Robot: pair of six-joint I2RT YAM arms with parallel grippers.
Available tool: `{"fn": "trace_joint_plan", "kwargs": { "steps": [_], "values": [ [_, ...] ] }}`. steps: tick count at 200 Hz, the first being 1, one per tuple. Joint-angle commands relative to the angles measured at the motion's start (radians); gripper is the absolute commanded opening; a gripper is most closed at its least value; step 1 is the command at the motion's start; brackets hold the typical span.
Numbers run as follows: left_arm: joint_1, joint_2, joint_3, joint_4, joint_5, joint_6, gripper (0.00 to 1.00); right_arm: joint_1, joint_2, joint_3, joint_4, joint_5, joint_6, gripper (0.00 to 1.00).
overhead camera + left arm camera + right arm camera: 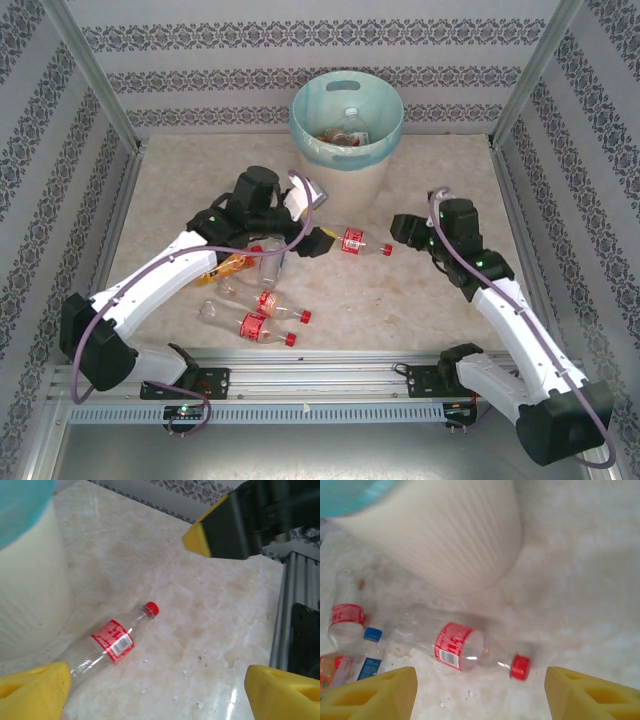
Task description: Put the plastic bottles in the bin
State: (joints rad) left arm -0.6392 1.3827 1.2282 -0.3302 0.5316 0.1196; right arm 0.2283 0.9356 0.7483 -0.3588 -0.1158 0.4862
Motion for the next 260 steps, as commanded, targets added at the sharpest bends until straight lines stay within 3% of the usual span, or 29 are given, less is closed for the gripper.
{"fn": "trace_joint_plan", "kwargs": {
  "steps": [1,24,66,134,260],
  "values": [
    [-0.037,0.052,-0.003,0.018,0.021,-0.001,0.89,-0.076,-0.013,-0.142,0.148,-0.116,0.207,0.68],
    [-0.091,0.097,-0.002,0.038,-0.008,-0.01,0.88,-0.122,0.03,-0.242,0.298,-0.185,0.294,0.67],
    [-0.15,0.182,-0.031,0.102,-0.037,-0.027,0.88,-0.147,0.184,-0.265,0.429,-0.279,0.321,0.65],
    [-0.155,0.265,-0.117,0.265,-0.069,-0.103,0.9,-0.184,0.394,-0.283,0.603,-0.379,0.371,0.63],
    [-0.155,0.277,-0.114,0.249,-0.104,-0.089,0.9,-0.196,0.68,-0.287,0.872,-0.536,0.472,0.58]
  ]
}}
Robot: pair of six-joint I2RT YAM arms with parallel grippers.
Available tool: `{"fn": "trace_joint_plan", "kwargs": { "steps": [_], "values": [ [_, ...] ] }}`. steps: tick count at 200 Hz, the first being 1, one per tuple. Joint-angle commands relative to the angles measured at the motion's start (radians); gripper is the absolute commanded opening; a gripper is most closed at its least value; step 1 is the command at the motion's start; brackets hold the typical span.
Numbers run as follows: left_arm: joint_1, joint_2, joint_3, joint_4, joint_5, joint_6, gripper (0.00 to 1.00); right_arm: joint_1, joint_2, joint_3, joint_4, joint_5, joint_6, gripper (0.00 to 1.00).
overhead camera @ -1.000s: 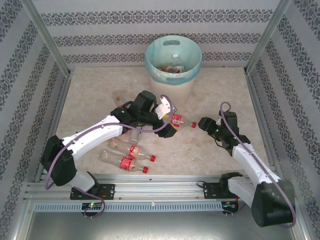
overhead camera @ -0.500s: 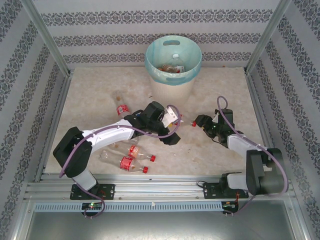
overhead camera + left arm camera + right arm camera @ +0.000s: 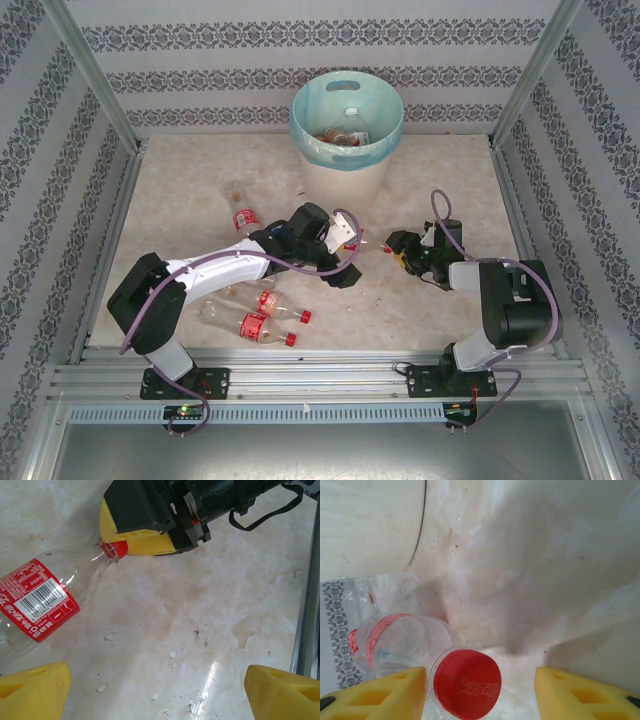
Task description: Put the plastic bottles in the bin
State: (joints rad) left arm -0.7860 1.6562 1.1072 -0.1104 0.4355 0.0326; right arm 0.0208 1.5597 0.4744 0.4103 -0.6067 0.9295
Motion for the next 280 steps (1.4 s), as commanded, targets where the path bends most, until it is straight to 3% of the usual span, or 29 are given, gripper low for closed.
{"fn": "trace_joint_plan", "kwargs": {
  "steps": [1,56,120,156,218,280],
  "values": [
    [-0.009,0.004,0.007,0.029,-0.008,-0.002,0.9,0.011,0.056,-0.014,0.103,-0.046,0.029,0.58],
    [-0.009,0.023,0.019,0.023,-0.008,-0.004,0.91,0.011,0.093,0.002,0.142,-0.088,0.027,0.58],
    [-0.009,0.027,0.026,0.015,-0.013,-0.004,0.91,0.014,0.173,-0.013,0.304,-0.157,0.109,0.57],
    [-0.009,0.039,0.042,0.004,-0.011,-0.002,0.91,0.014,0.195,-0.022,0.362,-0.171,0.128,0.51],
    [-0.009,0.036,0.045,-0.003,-0.018,0.004,0.91,0.015,0.168,-0.044,0.351,-0.183,0.132,0.58],
    [-0.008,0.038,0.041,0.003,-0.016,0.001,0.91,0.013,0.166,-0.059,0.363,-0.206,0.139,0.51]
  ]
}}
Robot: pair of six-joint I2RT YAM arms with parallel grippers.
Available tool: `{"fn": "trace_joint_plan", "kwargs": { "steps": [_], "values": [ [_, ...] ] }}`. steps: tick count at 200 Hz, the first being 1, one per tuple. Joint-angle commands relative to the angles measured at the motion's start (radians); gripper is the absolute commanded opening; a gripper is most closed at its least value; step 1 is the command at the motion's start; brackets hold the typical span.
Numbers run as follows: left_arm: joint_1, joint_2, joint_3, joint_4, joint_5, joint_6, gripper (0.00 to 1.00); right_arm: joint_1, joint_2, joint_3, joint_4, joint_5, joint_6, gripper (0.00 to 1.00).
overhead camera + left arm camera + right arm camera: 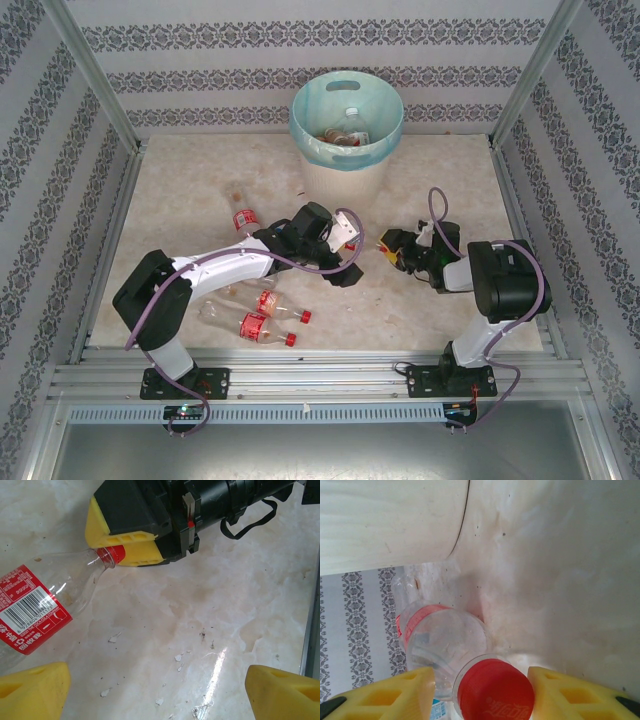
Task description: Put the plastic bottles in the bin
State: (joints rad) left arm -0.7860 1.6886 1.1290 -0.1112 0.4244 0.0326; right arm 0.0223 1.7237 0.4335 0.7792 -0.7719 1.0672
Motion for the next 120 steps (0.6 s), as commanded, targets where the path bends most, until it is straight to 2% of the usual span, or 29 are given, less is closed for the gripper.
{"fn": "trace_joint_plan", "kwargs": {
  "steps": [1,95,120],
  "values": [
    [-0.008,0.005,0.02,0.004,-0.005,0.001,0.91,0.012,0.003,-0.018,-0.005,-0.042,0.002,0.51],
    [-0.009,-0.001,0.015,-0.002,-0.01,0.003,0.91,0.011,0.135,-0.022,0.187,-0.085,0.087,0.52],
    [-0.009,0.0,0.015,0.0,-0.01,0.003,0.91,0.008,0.197,-0.035,0.329,-0.105,0.15,0.49]
  ]
}}
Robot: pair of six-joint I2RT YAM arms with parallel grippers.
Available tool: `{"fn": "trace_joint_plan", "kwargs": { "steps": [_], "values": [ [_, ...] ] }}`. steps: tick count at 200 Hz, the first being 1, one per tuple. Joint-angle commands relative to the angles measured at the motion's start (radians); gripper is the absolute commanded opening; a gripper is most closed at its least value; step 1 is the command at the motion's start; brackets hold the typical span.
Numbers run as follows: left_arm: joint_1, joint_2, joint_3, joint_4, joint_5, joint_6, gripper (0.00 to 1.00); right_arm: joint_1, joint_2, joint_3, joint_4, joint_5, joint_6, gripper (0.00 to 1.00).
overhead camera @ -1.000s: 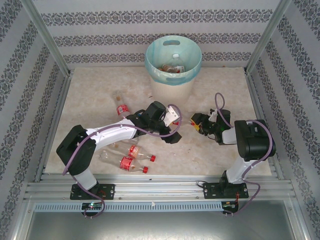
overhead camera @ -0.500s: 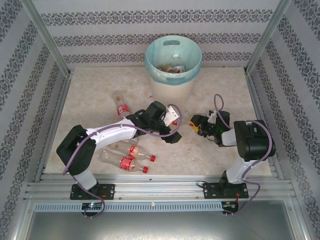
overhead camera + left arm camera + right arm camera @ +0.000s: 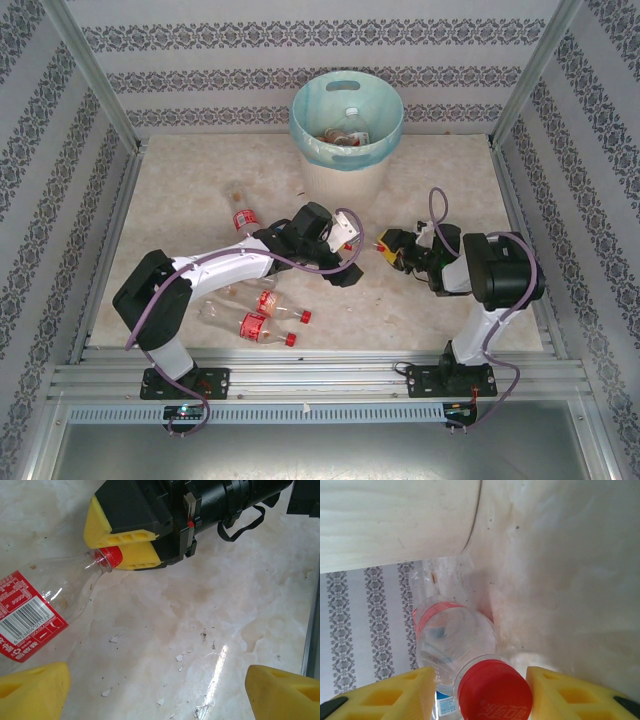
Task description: Put the plastic bottles in the bin
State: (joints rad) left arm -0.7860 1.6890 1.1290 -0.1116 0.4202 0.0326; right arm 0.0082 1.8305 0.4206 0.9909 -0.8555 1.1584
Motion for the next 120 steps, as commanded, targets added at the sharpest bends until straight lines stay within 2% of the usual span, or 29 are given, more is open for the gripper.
{"fn": "trace_joint_plan", "kwargs": {
  "steps": [1,26,43,78,120],
  "values": [
    [-0.009,0.0,0.015,0.0,-0.005,0.003,0.91,0.021,0.095,-0.024,0.132,-0.023,0.065,0.49],
    [-0.009,0.0,0.014,0.001,-0.006,0.001,0.91,0.013,0.189,-0.044,0.301,-0.037,0.146,0.44],
    [-0.009,-0.001,0.013,-0.001,-0.008,0.004,0.91,0.013,0.224,-0.054,0.347,-0.04,0.163,0.46],
    [-0.008,-0.001,0.013,-0.005,-0.011,0.01,0.91,0.013,0.18,-0.071,0.288,-0.051,0.121,0.53],
    [-0.009,0.003,0.016,-0.002,-0.012,0.008,0.91,0.013,0.132,-0.071,0.238,-0.068,0.106,0.48]
  ]
}}
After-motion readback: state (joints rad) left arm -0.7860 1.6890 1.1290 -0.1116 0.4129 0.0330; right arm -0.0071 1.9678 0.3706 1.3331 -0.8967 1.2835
